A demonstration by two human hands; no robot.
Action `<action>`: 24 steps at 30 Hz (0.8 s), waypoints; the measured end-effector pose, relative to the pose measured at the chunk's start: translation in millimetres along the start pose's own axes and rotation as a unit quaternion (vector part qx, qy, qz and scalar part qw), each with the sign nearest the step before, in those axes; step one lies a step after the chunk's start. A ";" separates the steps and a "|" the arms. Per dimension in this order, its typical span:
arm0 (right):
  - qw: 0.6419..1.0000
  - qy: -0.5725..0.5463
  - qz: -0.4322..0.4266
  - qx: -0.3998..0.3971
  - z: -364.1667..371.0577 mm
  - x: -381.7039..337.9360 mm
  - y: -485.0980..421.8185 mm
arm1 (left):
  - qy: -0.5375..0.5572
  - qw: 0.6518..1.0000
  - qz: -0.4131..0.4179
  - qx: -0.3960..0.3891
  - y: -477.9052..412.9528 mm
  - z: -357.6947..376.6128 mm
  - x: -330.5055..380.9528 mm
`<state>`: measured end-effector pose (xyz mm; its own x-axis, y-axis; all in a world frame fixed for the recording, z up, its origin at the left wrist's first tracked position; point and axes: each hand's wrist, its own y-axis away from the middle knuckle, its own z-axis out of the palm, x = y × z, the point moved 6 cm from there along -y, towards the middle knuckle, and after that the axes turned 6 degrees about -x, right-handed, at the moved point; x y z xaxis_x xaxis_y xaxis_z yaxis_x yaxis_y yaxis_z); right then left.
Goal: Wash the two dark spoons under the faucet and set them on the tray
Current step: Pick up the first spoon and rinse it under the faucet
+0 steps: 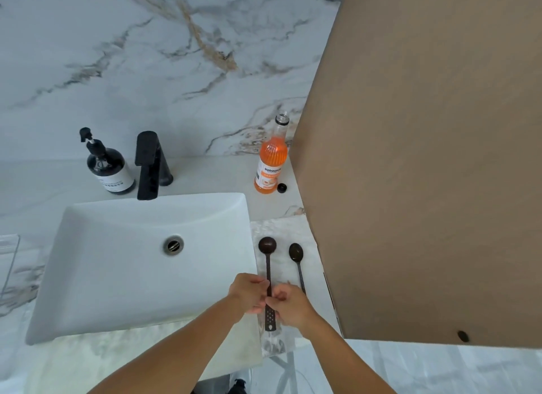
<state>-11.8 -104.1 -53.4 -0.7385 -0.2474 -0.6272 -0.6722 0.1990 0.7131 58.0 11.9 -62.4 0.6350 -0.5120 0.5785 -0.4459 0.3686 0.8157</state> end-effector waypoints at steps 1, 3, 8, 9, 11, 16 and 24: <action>1.000 -0.012 0.000 -0.005 2.9 -4.2 0.9 | 0.010 1.000 0.000 -0.010 3.2 -5.0 1.4; 0.999 -0.032 0.006 -0.015 10.8 -13.4 1.3 | 0.022 0.999 0.004 -0.026 7.8 -17.1 2.8; 0.993 -0.109 0.024 -0.029 48.7 -46.8 -7.0 | 0.037 0.999 0.016 -0.004 16.9 -66.4 4.9; 0.992 -0.118 0.022 -0.031 58.9 -54.8 -10.0 | 0.040 0.999 0.019 0.005 18.0 -78.4 4.4; 0.990 -0.136 0.017 -0.028 78.6 -71.5 -16.1 | 0.052 0.998 0.024 0.023 19.8 -102.6 2.6; 0.978 -0.207 0.004 -0.023 123.9 -109.0 -31.3 | 0.071 0.996 0.041 0.046 21.8 -157.7 -2.5; 0.975 -0.222 -0.001 0.003 166.6 -155.4 -42.4 | 0.015 0.997 0.052 0.050 22.4 -221.4 -1.6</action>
<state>122.8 83.9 -38.4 -0.6860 0.1862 -0.7034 -0.6731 0.2045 0.7107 186.6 192.8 -46.3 0.5991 -0.4517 0.6611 -0.5707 0.3381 0.7483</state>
